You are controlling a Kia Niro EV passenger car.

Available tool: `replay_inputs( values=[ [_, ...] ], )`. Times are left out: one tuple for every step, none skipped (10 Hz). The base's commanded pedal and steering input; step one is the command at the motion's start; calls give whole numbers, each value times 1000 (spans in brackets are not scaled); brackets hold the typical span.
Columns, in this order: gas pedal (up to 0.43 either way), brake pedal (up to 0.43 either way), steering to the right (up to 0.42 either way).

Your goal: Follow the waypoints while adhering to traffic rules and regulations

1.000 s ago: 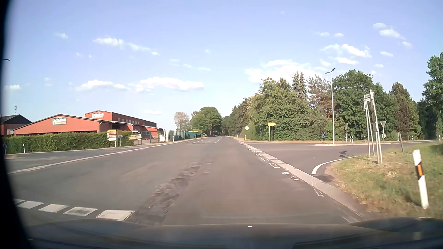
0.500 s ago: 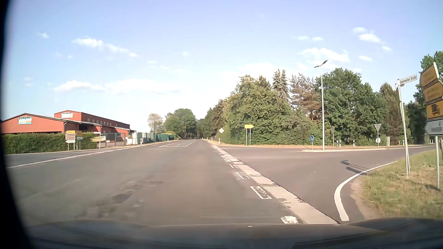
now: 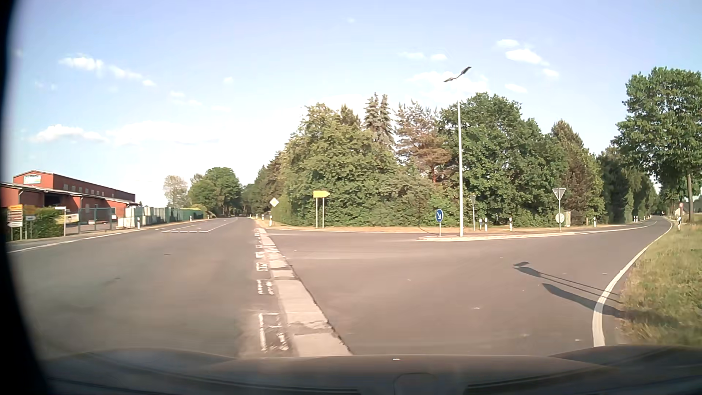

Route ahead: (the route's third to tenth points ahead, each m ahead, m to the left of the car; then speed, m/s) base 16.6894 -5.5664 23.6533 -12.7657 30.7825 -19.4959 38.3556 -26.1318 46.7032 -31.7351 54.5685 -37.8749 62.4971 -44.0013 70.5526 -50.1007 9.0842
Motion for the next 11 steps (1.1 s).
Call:
replay_inputs(
  values=[
    [8, 6, 182],
    [28, 6, 182],
    [39, 6, 184],
    [157, 6, 184],
    [228, 6, 185],
    [228, 6, 188],
    [228, 6, 188],
    [240, 6, 188],
    [268, 6, 187],
    [280, 6, 185],
    [280, 6, 182]
  ],
)
